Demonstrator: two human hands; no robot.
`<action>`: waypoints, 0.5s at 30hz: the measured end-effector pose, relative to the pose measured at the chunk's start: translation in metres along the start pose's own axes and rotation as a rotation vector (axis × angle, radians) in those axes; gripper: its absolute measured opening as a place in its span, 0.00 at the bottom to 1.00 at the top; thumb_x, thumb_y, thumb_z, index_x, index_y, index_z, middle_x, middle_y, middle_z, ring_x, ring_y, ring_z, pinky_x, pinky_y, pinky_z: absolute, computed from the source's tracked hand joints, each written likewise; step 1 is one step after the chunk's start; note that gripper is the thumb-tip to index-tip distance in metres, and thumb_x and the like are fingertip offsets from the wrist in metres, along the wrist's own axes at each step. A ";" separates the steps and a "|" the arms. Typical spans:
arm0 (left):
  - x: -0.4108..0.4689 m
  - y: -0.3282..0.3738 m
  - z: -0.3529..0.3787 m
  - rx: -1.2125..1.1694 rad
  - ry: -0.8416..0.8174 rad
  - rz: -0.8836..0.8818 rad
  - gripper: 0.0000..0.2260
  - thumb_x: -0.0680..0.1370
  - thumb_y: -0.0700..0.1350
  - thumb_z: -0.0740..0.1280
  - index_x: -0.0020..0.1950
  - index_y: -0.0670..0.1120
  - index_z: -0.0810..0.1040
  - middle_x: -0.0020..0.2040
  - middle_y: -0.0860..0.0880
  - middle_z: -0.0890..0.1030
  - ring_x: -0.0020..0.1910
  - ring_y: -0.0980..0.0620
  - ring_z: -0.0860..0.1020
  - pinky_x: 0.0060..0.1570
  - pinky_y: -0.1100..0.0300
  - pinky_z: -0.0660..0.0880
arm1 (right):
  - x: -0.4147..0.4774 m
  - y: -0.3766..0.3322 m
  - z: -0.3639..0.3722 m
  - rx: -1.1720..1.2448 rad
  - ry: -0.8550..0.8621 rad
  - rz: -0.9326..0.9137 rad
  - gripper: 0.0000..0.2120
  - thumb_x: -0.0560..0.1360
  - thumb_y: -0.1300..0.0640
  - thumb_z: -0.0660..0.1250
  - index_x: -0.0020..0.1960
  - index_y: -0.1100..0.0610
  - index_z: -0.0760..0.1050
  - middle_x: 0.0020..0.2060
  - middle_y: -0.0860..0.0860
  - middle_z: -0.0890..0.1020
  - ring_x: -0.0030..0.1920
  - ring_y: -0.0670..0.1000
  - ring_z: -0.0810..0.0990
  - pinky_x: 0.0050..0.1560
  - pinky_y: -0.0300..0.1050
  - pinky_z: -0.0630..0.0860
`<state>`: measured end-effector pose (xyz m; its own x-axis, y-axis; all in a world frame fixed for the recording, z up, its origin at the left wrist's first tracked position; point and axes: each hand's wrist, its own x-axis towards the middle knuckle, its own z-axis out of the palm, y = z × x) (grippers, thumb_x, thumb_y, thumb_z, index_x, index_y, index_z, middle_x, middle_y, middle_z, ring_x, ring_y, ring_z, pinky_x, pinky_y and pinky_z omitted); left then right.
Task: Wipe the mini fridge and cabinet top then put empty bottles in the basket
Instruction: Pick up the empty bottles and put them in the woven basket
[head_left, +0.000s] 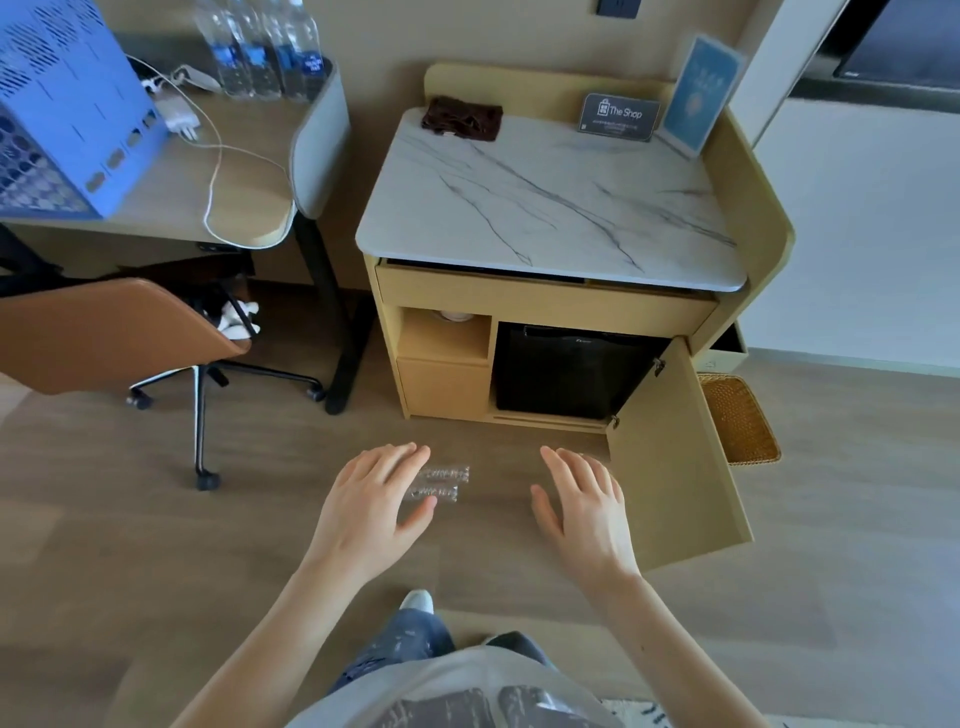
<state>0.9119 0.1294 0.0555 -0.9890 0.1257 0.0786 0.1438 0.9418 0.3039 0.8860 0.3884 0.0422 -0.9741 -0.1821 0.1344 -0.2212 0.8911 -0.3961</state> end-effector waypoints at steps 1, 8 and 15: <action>-0.004 -0.005 -0.001 0.005 0.006 -0.006 0.25 0.77 0.58 0.58 0.68 0.47 0.77 0.64 0.50 0.79 0.63 0.48 0.77 0.62 0.51 0.75 | -0.001 -0.003 0.002 0.006 -0.004 0.002 0.21 0.78 0.55 0.70 0.69 0.60 0.76 0.61 0.56 0.81 0.64 0.61 0.77 0.64 0.60 0.73; -0.010 -0.036 -0.012 0.026 0.049 -0.039 0.23 0.76 0.55 0.64 0.68 0.46 0.77 0.64 0.50 0.80 0.63 0.49 0.77 0.62 0.52 0.74 | 0.017 -0.028 0.014 -0.011 -0.037 -0.062 0.21 0.79 0.54 0.68 0.70 0.59 0.74 0.62 0.55 0.80 0.64 0.59 0.76 0.65 0.57 0.72; -0.004 -0.077 -0.023 0.011 0.095 -0.087 0.23 0.77 0.56 0.61 0.68 0.45 0.77 0.63 0.50 0.80 0.62 0.48 0.78 0.62 0.52 0.75 | 0.059 -0.067 0.031 -0.014 -0.096 -0.144 0.21 0.79 0.53 0.67 0.71 0.59 0.74 0.63 0.55 0.79 0.65 0.59 0.75 0.67 0.56 0.70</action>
<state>0.9053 0.0497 0.0537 -0.9897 0.0138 0.1423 0.0569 0.9512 0.3032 0.8423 0.3048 0.0488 -0.9326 -0.3463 0.1013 -0.3586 0.8588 -0.3658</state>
